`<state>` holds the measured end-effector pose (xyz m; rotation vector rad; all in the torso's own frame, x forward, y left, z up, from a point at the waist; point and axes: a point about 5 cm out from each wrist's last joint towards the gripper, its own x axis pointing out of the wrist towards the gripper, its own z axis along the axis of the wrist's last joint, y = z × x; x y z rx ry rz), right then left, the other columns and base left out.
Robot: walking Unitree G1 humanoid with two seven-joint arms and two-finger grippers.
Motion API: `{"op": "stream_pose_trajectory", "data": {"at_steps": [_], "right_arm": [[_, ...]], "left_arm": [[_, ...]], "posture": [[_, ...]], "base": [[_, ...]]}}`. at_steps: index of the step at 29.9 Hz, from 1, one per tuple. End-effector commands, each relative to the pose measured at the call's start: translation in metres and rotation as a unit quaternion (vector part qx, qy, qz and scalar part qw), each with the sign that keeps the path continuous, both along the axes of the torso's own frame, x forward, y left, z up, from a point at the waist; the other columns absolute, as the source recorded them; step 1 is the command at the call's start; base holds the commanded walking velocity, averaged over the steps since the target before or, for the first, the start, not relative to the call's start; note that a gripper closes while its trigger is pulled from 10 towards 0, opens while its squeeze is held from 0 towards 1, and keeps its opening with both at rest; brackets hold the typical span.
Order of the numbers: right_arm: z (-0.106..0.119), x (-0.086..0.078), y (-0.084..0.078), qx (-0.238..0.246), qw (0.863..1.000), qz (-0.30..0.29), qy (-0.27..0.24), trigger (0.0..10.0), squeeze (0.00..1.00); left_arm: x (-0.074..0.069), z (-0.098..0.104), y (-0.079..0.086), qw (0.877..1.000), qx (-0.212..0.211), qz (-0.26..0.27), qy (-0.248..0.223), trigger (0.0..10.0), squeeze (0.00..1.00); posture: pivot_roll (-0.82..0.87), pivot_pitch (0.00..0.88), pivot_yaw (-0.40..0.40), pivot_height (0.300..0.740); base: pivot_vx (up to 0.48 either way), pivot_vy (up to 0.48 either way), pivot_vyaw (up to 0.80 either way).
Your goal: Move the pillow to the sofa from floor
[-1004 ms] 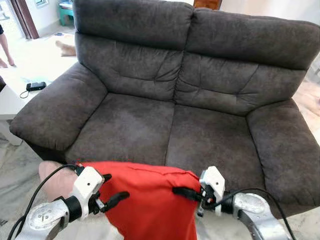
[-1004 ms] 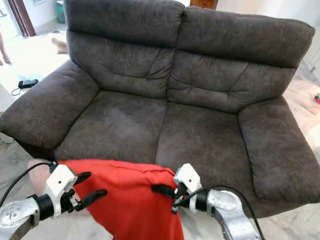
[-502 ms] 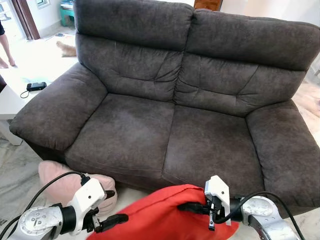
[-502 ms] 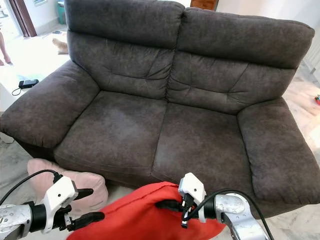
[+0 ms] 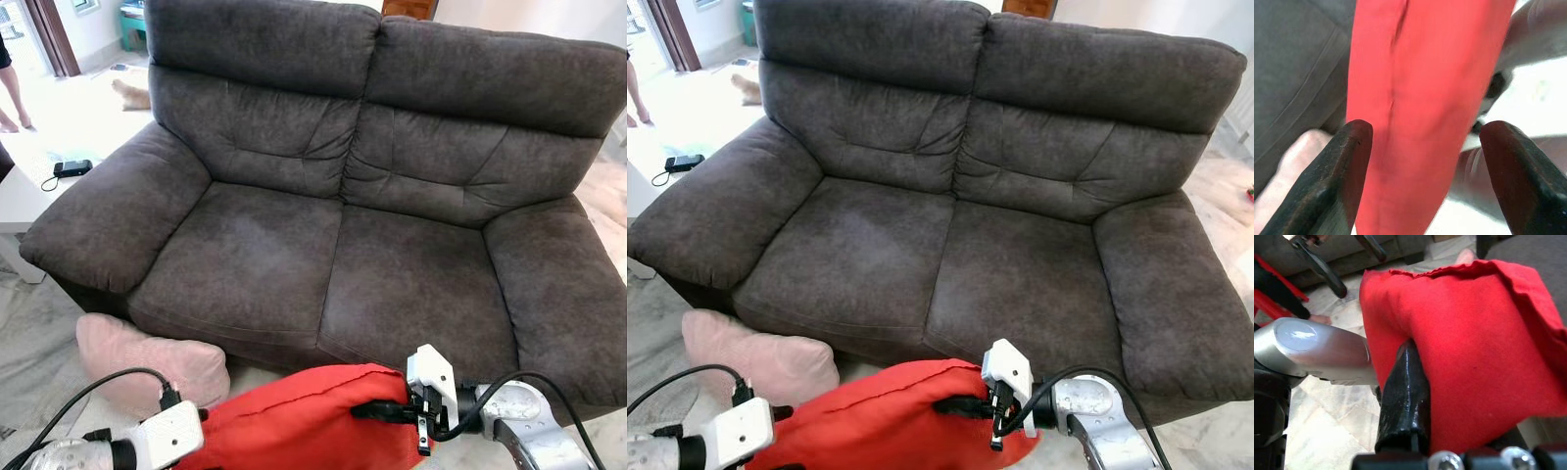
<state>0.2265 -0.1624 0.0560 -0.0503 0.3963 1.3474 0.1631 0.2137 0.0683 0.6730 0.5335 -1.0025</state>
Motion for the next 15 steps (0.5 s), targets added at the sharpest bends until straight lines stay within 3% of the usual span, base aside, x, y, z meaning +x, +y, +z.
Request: {"op": "stream_pose_trajectory", "data": {"at_steps": [1, 12, 15], "right_arm": [[0.020, 0.010, 0.001, 0.032, 0.999, 0.011, -0.038, 10.0, 0.00], [0.023, 0.009, -0.001, 0.035, 0.998, 0.029, -0.034, 10.0, 0.00], [0.024, 0.008, -0.002, 0.037, 0.998, 0.031, -0.033, 10.0, 0.00]], "left_arm": [[-0.001, -0.005, 0.004, 1.000, 0.025, -0.011, -0.012, 10.0, 0.00], [-0.012, -0.016, 0.017, 0.998, 0.052, -0.027, 0.005, 10.0, 0.00], [-0.010, -0.022, 0.025, 0.998, 0.064, -0.010, -0.003, 10.0, 0.00]], "posture": [[0.08, 0.070, -0.101, 0.740], [0.09, 0.073, -0.100, 0.740], [0.09, 0.072, -0.099, 0.740]], "base": [[0.000, 0.000, 0.00], [0.000, 0.000, 0.00], [0.000, 0.000, 0.00]]}}
